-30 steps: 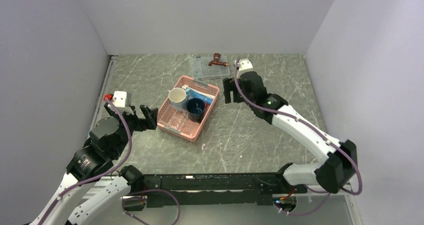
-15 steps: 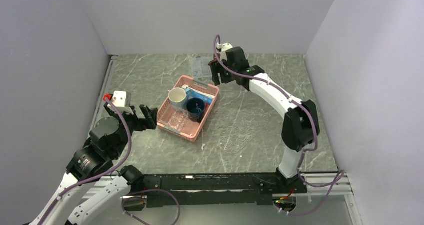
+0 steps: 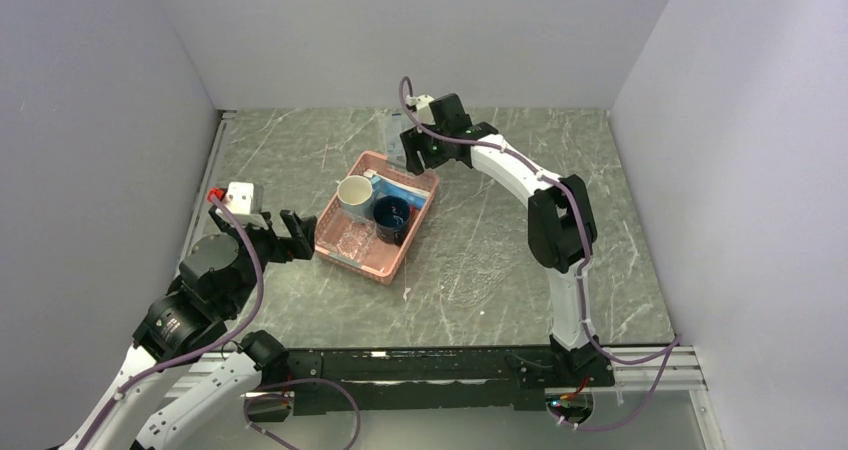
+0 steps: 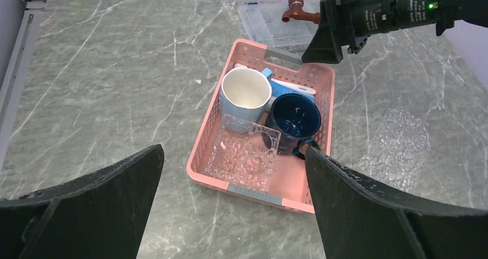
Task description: Prepare toiletry sets of a toothbrush and toothpaste on the tray
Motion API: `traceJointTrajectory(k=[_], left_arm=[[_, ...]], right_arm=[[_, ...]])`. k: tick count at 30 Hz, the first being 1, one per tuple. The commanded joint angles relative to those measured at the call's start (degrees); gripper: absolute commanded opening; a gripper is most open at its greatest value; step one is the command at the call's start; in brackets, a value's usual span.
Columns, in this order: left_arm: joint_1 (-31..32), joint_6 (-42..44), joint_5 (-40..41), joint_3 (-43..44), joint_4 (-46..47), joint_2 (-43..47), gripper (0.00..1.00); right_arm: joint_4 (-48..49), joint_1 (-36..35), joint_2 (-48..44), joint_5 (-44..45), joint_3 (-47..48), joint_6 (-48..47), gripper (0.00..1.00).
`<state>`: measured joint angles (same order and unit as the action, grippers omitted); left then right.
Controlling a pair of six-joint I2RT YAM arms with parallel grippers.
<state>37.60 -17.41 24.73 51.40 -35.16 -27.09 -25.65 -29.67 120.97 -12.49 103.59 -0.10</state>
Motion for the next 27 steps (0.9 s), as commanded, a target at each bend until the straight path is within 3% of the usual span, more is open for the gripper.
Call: traceJointTrajectory(k=[1, 20, 27], left_arm=[[0.18, 0.66, -1.1, -0.42, 1.45, 0.71, 0.99], [0.12, 1.06, -0.94, -0.17, 1.09, 0.04, 0.99], [0.16, 1.31, -0.97, -0.33, 1.35, 0.2, 0.99]], right_arm=[[2.15, 0.05, 0.81, -2.5, 4.13, -2.83, 0.66], [-0.34, -3.29, 13.59, -2.13, 18.34, -6.85, 0.58], [0.05, -4.08, 13.92, 0.17, 17.21, -7.75, 0.53]])
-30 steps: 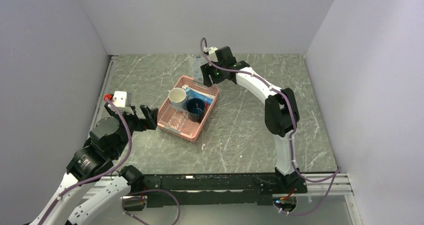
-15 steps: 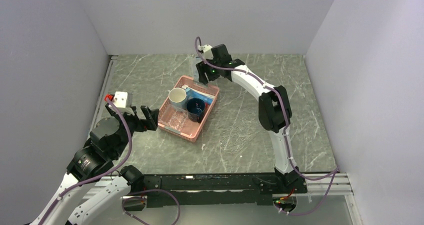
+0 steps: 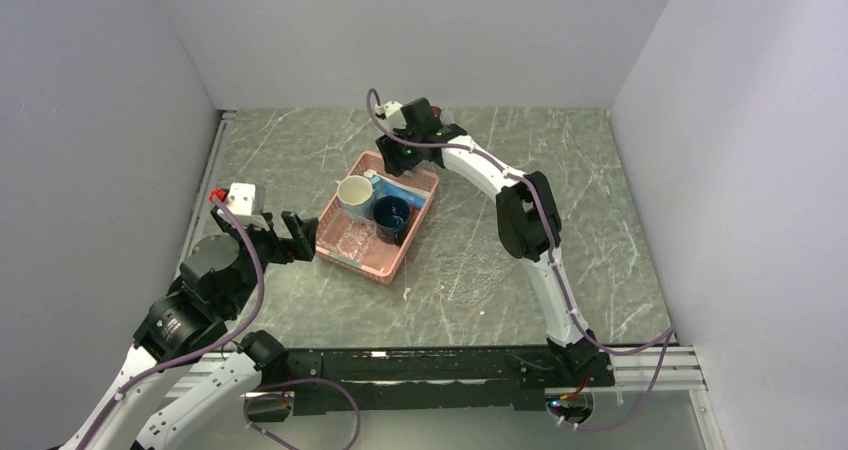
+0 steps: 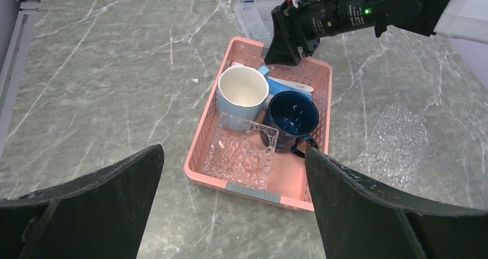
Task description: Prepare toiletry sets of a toothbrush and toothpaste on the tray
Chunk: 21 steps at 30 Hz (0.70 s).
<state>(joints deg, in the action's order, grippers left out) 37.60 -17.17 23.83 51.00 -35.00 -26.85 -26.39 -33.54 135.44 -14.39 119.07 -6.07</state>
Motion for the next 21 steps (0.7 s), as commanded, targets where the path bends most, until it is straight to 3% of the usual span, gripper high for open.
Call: traceJointTrajectory(k=[1, 13, 21], left_arm=[[0.18, 1.06, -0.09, 0.11, 1.2, -0.09, 0.99], [0.16, 1.08, -0.25, 0.15, 1.08, -0.52, 0.99], [0.16, 1.15, 0.14, 0.08, 0.99, -0.81, 0.99]], right_arm=[[0.58, -0.33, -0.55, 2.31, 1.7, -1.98, 0.5], [0.87, -0.81, -2.23, 5.1, -1.66, -2.72, 0.34], [2.04, -1.0, -4.63, 6.89, -5.29, -1.86, 0.15]])
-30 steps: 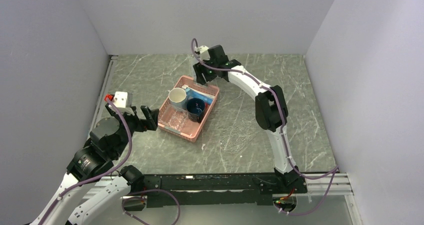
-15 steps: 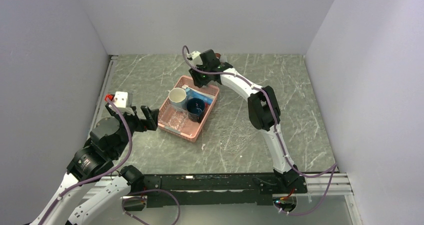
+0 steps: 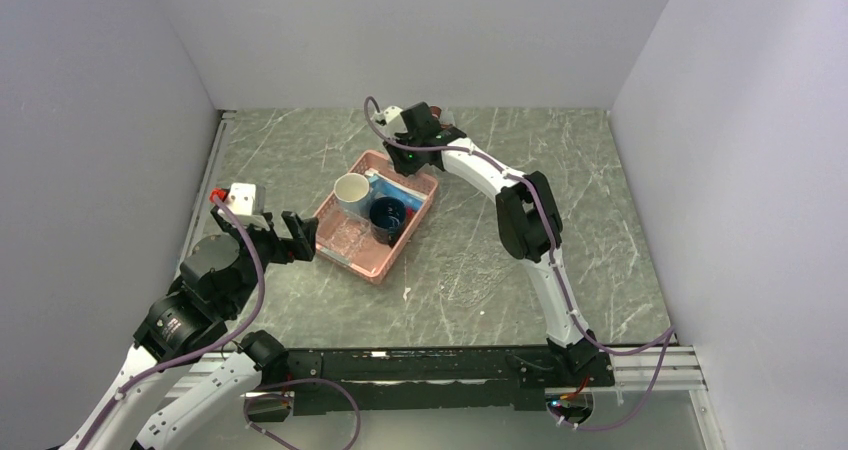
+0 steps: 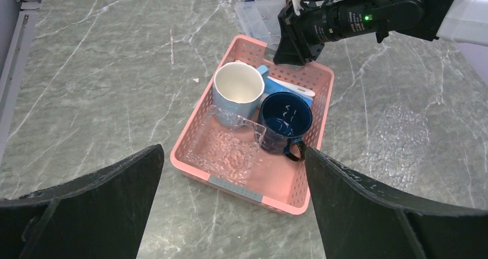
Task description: Prepare toiletry sets of a toothbrush and toothpaste on the tray
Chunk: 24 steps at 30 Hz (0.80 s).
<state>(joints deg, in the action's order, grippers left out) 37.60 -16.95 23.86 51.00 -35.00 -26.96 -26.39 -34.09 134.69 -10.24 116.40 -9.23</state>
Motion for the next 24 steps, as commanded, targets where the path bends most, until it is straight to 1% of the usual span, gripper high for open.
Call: traceJointTrajectory(k=[1, 5, 11, 16, 17, 24], left_arm=[[0.18, 0.95, 0.09, 0.06, 1.07, -0.77, 0.99], [0.17, 0.95, 0.11, 0.15, 0.9, -1.37, 0.99], [0.19, 0.95, 0.31, 0.14, 0.75, -2.07, 0.99], [0.16, 0.95, 0.25, 0.14, 0.73, -2.82, 0.99], [0.11, 0.95, 0.26, 0.21, 0.66, -2.93, 0.99], [0.17, 0.93, 0.69, 0.32, 0.33, -3.63, 0.99]], right_arm=[[2.27, -0.55, -4.39, 2.84, -3.39, 1.52, 0.13], [3.46, -0.54, -6.36, 4.65, -6.84, 2.58, 0.0], [1.86, -0.46, -8.4, 10.8, -9.77, 6.02, 0.0], [4.4, -0.32, -12.35, 14.54, -16.89, 9.04, 0.0], [4.62, -0.32, -13.07, 15.12, -18.04, 11.02, 0.0], [5.87, 0.93, -18.13, 18.84, -24.29, 16.75, 0.0]])
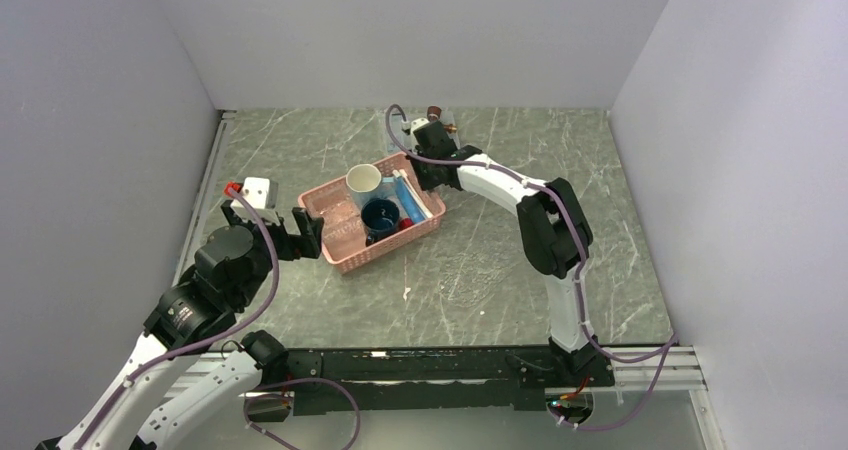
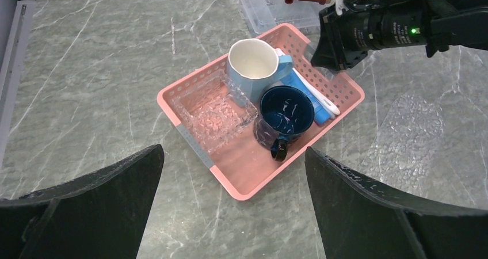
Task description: Prepare toiletry sets of a toothbrush and toothpaste on the tray
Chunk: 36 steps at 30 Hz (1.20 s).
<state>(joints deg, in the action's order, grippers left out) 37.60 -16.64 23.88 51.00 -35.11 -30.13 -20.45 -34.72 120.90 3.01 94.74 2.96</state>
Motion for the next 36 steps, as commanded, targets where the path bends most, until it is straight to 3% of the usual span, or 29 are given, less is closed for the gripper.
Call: traceJointTrajectory(k=[1, 19, 36], left_arm=[[0.17, 0.65, 0.73, 0.26, 0.43, -0.48, 0.99], [0.13, 0.69, 1.25, 0.33, 0.22, -0.97, 0.99], [0.13, 0.52, 0.95, 0.5, 0.13, -0.82, 0.99]], right_arm=[[-0.41, 1.96, -4.85, 6.33, -2.97, 5.27, 0.0], [-1.46, 7.41, -13.18, 9.87, -12.07, 11.63, 0.0], [-2.2, 12.93, -16.07, 7.24, -17.15, 17.58, 0.0]])
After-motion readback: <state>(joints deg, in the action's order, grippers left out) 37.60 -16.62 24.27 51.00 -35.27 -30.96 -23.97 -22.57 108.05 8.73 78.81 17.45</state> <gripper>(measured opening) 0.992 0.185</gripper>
